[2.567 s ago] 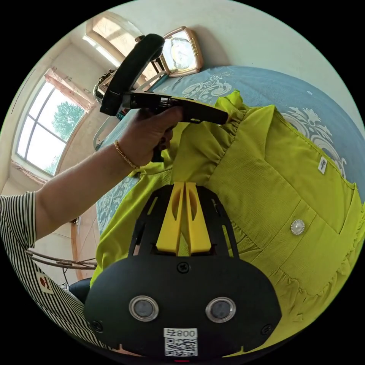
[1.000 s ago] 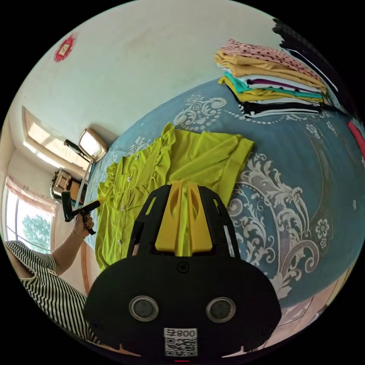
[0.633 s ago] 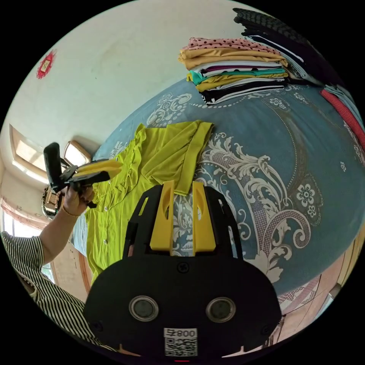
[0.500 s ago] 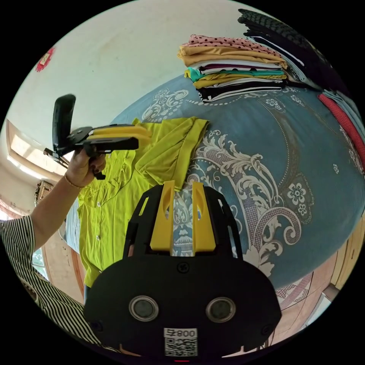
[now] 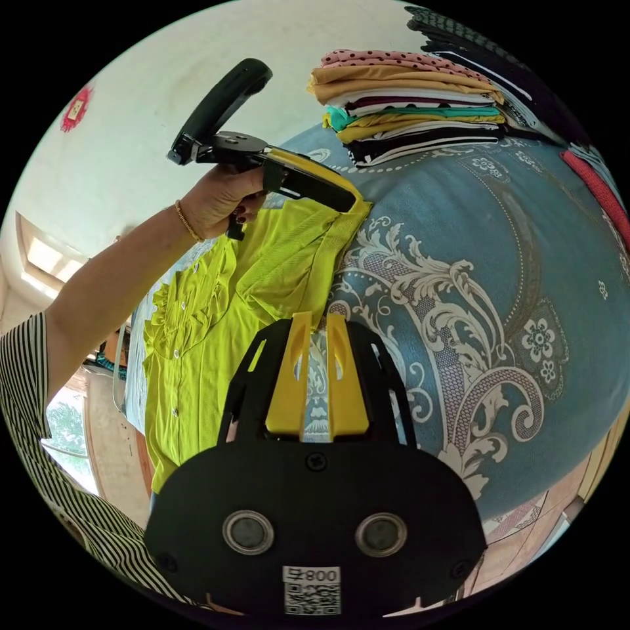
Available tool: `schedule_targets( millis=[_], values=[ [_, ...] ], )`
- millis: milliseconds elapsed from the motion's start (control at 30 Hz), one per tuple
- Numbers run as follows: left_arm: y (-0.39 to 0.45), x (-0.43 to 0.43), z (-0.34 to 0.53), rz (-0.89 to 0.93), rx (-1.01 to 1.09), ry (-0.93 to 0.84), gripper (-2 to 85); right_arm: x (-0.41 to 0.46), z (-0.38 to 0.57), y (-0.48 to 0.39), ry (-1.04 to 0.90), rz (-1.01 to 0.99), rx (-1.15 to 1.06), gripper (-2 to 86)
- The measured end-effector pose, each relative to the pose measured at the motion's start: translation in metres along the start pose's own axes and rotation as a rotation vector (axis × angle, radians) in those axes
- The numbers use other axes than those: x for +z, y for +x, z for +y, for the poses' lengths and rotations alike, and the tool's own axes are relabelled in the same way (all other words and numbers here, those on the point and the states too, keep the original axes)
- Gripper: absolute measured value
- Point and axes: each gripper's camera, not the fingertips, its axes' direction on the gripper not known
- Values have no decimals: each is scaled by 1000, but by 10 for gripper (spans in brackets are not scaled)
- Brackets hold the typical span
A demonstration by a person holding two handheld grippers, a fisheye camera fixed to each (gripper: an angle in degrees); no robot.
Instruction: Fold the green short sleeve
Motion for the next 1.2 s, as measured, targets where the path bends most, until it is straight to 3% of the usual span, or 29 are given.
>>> schedule_targets(
  millis=[167,433,767,1000,1200],
  values=[
    [-4,-16,-14,-19,-1,13,25,0,10,-3,-2,15,-6,15],
    [-27,-68,3,0,-59,173,13,-13,24,-10,48,-37,-3,3],
    [-93,-133,129,120,-276,436,10,-37,36,-64,225,-201,-163,1],
    [-131,-116,246,270,-461,574,12,-15,27,-135,118,-331,-398,2],
    [-143,-89,297,243,-547,503,14,17,19,-188,-28,-306,-512,2]
  ],
)
